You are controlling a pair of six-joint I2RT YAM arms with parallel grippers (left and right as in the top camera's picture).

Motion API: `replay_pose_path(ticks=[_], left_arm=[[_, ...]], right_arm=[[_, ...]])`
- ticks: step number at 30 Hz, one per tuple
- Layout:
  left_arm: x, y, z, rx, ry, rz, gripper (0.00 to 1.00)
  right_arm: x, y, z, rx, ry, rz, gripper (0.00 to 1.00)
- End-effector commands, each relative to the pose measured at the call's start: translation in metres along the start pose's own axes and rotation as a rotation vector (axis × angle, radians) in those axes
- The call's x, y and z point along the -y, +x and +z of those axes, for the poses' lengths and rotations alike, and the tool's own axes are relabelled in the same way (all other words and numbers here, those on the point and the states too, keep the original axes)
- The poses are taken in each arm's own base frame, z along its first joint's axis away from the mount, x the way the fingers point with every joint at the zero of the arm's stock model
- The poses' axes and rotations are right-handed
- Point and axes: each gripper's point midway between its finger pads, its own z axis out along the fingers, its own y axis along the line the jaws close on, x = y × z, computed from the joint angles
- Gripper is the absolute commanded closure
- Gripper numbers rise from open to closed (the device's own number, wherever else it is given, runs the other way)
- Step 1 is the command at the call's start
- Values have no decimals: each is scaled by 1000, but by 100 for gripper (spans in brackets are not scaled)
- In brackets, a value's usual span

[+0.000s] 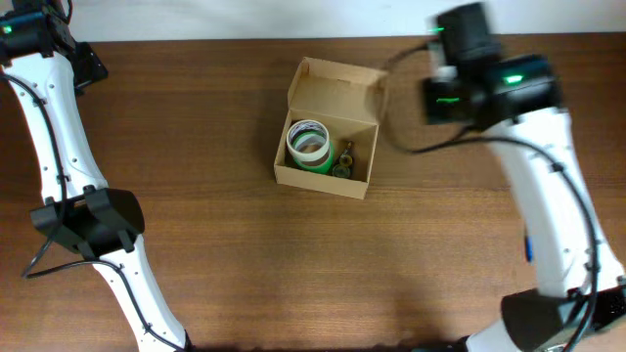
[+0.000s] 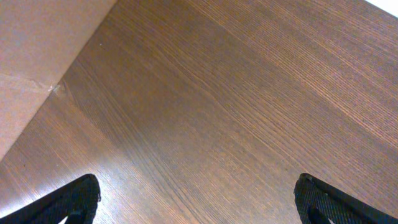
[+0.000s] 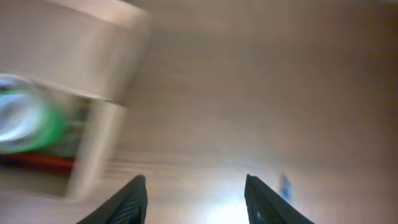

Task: Pack container
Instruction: 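Move the right gripper to the blue pen and grasp it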

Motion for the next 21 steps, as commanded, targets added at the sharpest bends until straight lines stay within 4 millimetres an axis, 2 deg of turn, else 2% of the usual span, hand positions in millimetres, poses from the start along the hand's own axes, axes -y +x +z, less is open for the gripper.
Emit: replay_pose_path(ticks=[1,5,7,10,13,17,21], left_arm=[[-7,-4,-14,25,5,-3,0],[-7,-4,-14,25,5,-3,0],[-7,-4,-14,25,5,-2,0],[-7,-4,-14,25,5,-3,0],[-7,-4,-14,25,5,-2,0],[-7,-4,-14,25,5,-2,0],[-7,-4,-14,25,5,-2,0]], right_arm=[[47,33,23,-109,75,78,48],[85,81,65,-261,115,123,49],[100,118,89,-358,131,168,49],[110,161,113,-457,133,197,53],[107,196,134,-516,78,200,53],[94,220,152,-524,-53,226,51],[99,229,159,-516,-77,256,48]])
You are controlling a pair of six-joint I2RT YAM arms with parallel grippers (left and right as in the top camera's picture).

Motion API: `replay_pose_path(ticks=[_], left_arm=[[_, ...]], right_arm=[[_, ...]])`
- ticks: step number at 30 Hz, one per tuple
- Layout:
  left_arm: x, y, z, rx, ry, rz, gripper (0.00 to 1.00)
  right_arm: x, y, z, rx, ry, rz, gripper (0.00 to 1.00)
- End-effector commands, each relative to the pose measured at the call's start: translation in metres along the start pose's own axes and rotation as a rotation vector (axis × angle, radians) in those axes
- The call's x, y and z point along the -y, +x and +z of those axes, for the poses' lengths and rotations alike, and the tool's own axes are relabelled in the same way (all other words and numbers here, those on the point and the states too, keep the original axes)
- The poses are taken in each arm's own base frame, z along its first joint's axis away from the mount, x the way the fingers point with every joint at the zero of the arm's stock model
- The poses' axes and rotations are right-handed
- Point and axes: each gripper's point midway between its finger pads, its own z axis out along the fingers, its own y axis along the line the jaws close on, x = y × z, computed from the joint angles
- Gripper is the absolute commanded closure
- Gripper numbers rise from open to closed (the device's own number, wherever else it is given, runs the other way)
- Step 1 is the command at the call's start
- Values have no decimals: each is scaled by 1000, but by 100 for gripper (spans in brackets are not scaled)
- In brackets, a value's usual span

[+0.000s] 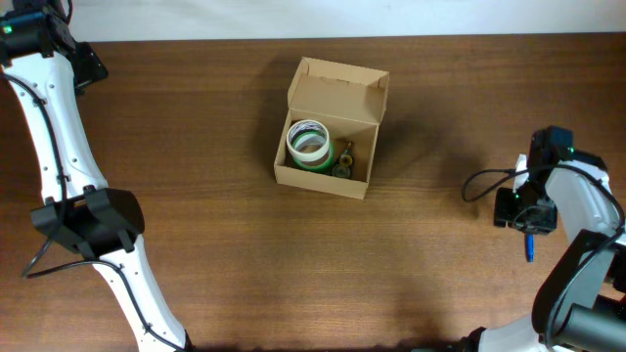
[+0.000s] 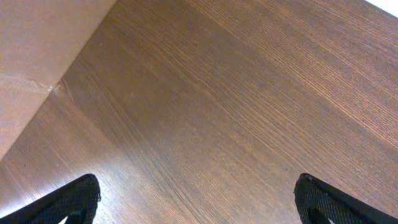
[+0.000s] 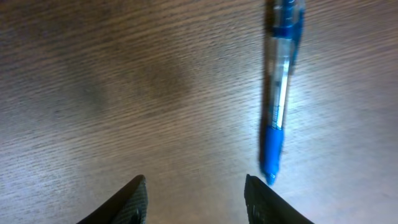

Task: Pack container
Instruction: 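Move the right gripper to the blue pen and grasp it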

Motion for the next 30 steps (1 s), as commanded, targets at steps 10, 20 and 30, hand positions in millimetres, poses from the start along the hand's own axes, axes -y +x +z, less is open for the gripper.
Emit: replay_pose_path(ticks=[10,20,30], left_arm=[[-7,-4,-14,25,5,-2,0],[-7,-4,-14,25,5,-2,0],[-7,-4,-14,25,5,-3,0]], right_arm=[[30,-5,3,86,-149,69,47],[50,-7,8,105,-135,85,47],[60,-4,33,35,-75,62,49]])
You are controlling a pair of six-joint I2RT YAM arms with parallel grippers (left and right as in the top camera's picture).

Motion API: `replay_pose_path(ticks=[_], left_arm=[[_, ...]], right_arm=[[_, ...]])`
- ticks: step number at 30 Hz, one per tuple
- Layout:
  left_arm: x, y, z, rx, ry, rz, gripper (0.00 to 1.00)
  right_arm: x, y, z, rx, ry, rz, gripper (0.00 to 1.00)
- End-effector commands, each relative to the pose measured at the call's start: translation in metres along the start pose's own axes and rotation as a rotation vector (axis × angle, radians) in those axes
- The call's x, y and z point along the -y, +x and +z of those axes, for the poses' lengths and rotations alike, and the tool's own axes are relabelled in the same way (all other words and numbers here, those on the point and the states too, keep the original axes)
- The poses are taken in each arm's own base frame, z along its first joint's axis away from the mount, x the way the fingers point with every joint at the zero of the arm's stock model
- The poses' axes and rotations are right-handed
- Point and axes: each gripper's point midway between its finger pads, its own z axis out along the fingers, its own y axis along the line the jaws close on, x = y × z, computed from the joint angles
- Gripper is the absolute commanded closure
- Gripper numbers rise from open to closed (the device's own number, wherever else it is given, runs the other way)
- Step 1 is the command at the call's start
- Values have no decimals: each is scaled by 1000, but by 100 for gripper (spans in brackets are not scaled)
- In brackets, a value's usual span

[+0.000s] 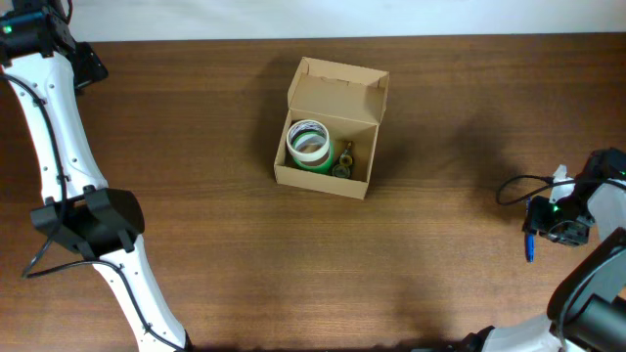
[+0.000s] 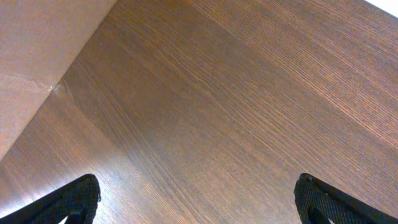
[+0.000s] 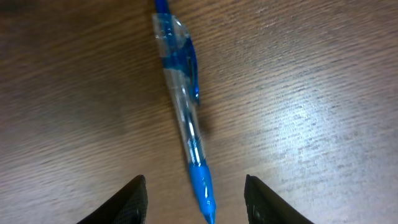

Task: Pack container
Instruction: 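Move the right gripper to the blue pen and grasp it, then carry the blue pen over the box with the right gripper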

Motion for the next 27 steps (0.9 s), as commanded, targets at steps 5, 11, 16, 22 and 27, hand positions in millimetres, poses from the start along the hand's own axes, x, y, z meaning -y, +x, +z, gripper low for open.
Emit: replay_pose_path(ticks=[5,11,16,22,27], left_arm=[[-7,-4,-14,25,5,-3,0],[-7,-4,-14,25,5,-3,0],[-7,-4,-14,25,5,-3,0],[-7,-4,-14,25,5,-3,0],[-7,-4,-14,25,5,-3,0]], right_arm=[[5,7,25,-70,20,-12,50],[3,13,40,-119,7,-7,57],[-1,17,48,-152,8,7,73],[-12,12,49,-147,24,-43,96],[-22,5,47,-132,28,-34,96]])
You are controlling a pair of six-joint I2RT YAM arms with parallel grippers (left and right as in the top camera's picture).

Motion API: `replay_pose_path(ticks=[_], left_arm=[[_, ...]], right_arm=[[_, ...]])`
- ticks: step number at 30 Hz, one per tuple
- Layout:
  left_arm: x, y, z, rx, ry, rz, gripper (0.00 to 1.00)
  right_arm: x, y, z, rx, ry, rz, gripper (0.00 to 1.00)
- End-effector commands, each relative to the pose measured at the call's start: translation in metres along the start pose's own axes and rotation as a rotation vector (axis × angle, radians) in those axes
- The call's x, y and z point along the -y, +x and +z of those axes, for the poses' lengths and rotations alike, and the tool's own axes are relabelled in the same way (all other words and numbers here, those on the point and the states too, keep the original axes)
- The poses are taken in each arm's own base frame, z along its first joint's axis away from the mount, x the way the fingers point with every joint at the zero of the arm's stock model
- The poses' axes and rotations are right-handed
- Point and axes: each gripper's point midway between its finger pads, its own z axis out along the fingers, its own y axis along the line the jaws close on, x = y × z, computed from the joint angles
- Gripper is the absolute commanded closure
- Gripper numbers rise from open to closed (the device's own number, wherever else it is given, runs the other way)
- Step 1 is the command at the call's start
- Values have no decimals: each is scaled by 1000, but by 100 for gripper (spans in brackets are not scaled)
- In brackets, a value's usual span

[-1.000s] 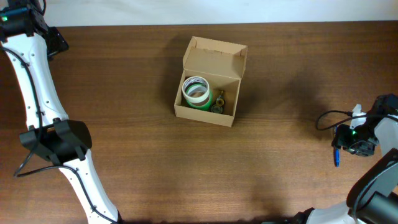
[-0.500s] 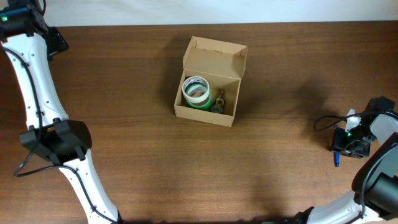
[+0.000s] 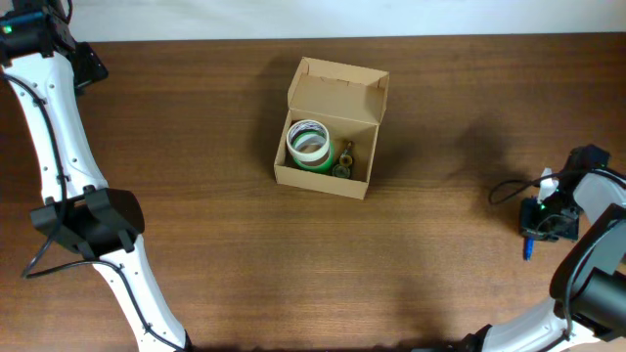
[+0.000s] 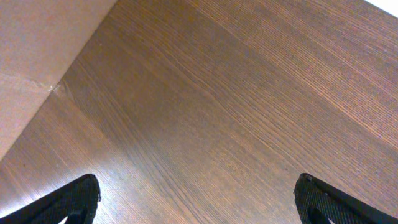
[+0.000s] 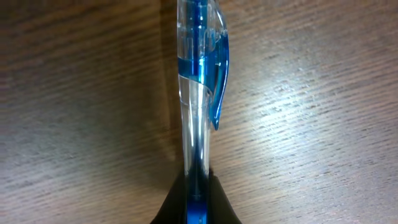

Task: Pack container
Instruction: 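Carry the blue pen over the box with the right gripper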

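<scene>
An open cardboard box (image 3: 331, 137) stands mid-table, holding a green tape roll (image 3: 310, 146) and small dark parts beside it. A blue and clear pen (image 5: 199, 93) lies on the wood at the far right; its tip (image 3: 527, 252) pokes out below the wrist in the overhead view. My right gripper (image 5: 198, 199) is down at the table, shut on the pen's lower barrel. At the far left corner, my left gripper (image 4: 196, 199) is open above bare wood, nothing between its fingers.
A tan cardboard surface (image 4: 37, 56) fills the upper left of the left wrist view. The left arm's base (image 3: 88, 223) sits at the table's left side. The right edge of the table is near the pen.
My right gripper was open astride the pen; now its fingers are shut on the pen's barrel. The left arm has not moved.
My right gripper was open up near the box. Then it was at the far right of the table with the pen off to one side, then open with the pen between its fingers. Now it is shut on the pen. The left arm stayed still.
</scene>
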Motion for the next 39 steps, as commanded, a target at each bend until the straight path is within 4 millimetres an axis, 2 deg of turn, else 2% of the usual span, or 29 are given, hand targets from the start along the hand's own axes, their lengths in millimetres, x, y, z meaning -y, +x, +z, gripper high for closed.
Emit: replay_pose_path(ticks=[1,4,8,14,18,23,26,29,32,35,39], left_arm=[[-7,-4,-14,25,5,-2,0],[-7,-4,-14,25,5,-2,0],[-7,-4,-14,25,5,-2,0],[-7,-4,-14,25,5,-2,0],[-7,-4,-14,25,5,-3,0],[-7,-4,-14,25,5,-3,0],[-7,-4,-14,25,5,-2,0],[-7,-4,-14,25,5,-2,0],[-7,-4,-14,25,5,-3,0],[-7,-4,-14,25,5,-3,0],[-7,-4,-14,25,5,-2,0]], right_arm=[[-21,1,16,-39,-50,7,96],[-28,-10,6,-19,-80,25,96],[-42,-27,-22,4,-152,6,96],[-59,-50,-79,27,-190,20,96],[-86,-64,-124,70,-254,-39,96],[-136,-77,-189,168,-330,-162,96],[-179,-82,-228,257,-387,-272,96],[-226,-77,-259,350,-403,-484,96],[-267,-64,-275,415,-371,-692,96],[-300,-56,-279,471,-295,-853,96],[-346,-33,-280,520,-227,-1136,96]])
